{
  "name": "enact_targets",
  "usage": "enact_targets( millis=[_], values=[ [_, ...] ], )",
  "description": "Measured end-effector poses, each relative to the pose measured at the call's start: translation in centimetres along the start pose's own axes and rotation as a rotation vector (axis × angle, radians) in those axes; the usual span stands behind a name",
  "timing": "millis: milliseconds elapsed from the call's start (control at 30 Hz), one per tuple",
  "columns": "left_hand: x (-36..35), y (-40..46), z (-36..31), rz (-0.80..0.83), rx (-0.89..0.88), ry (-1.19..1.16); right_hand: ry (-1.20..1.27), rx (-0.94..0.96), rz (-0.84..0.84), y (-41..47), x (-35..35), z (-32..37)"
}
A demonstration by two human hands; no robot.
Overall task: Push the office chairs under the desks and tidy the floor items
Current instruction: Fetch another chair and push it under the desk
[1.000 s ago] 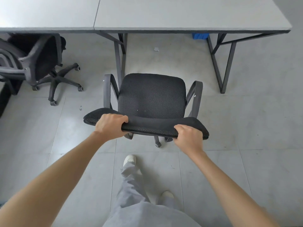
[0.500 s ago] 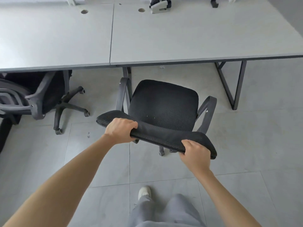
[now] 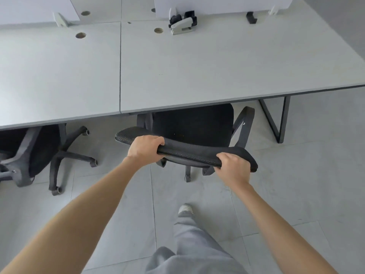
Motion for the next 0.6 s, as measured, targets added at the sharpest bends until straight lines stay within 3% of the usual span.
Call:
enact_targets(
  millis=[333,600],
  values=[
    [1.0,5.4,3.3,-0.061,0.035,-0.041,0.022,-0.038,0.041,6.6,-0.3,1.2],
    [1.5,4.6,3.8,-0.165,-0.205,-0.171,0.028,-0.137,0.080,6.5,-0.1,1.8]
  ],
)
Point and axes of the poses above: each hand's wrist, its own y-axis towards the middle knuckle, its own x-axis out of the back of the hand, z = x × y, the point moved 1 cm from there along y, towards the middle knuckle, and after that the axes turned 10 degrees about -x, right-handed, at the moved point
